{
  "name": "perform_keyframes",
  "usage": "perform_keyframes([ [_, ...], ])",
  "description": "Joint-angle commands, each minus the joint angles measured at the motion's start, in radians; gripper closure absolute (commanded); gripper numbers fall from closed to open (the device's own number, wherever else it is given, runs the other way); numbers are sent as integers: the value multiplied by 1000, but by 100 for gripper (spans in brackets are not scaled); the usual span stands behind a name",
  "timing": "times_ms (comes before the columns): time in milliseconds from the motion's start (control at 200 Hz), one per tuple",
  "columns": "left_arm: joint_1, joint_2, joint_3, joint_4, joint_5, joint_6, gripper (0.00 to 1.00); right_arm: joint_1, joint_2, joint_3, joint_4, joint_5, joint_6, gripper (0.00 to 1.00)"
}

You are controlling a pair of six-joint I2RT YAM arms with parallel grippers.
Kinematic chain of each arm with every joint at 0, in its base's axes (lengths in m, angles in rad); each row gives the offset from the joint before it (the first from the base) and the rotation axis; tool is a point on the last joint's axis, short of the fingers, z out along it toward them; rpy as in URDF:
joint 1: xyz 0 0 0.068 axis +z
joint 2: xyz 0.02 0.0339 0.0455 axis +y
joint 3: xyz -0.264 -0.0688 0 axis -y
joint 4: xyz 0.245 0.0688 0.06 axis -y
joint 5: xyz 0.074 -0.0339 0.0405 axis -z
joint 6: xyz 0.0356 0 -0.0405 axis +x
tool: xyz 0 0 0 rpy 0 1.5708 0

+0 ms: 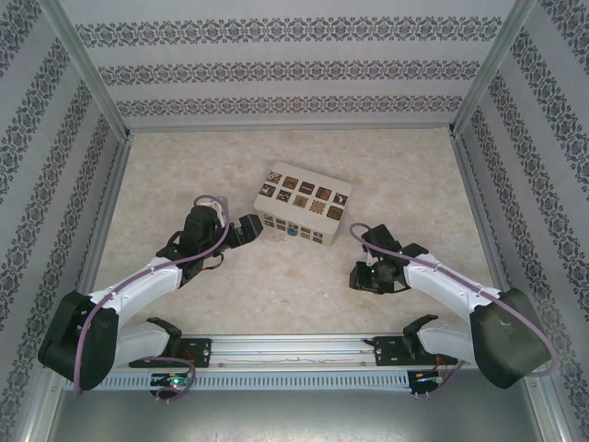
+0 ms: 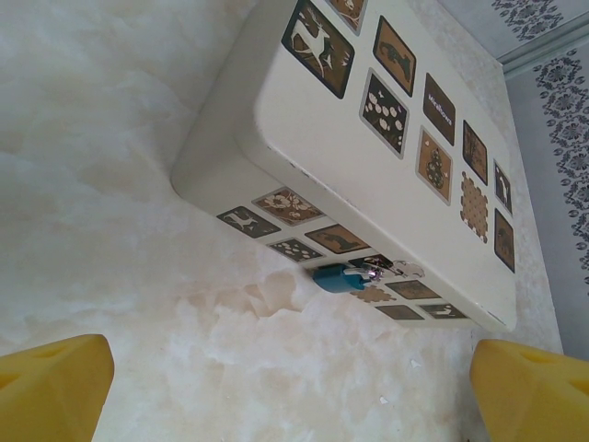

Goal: Unlock the padlock with the key

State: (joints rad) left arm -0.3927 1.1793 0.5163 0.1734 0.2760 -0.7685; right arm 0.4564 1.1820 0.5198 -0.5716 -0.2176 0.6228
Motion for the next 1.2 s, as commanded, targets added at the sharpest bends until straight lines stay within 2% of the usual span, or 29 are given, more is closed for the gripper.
perform_keyframes([
  [0,-11,6,10,39,-15,-9,1,13,13,21,10,18,-5,69],
  [270,-11,31,12,43,-21,-7,1,22,43,17,25,11,0,74],
  [560,-10,48,18,43,-36,-6,1,41,83,42,33,11,-8,86],
  [730,-11,31,36,35,-33,4,1,45,39,57,36,11,-31,99],
  [869,-10,-1,77,25,-15,39,1,45,-30,77,70,-12,-92,100],
  [1009,-9,-41,143,21,58,103,1,45,-107,110,161,-93,-169,100],
  [1194,-11,-72,255,23,263,186,9,44,-159,158,360,-306,-256,100],
])
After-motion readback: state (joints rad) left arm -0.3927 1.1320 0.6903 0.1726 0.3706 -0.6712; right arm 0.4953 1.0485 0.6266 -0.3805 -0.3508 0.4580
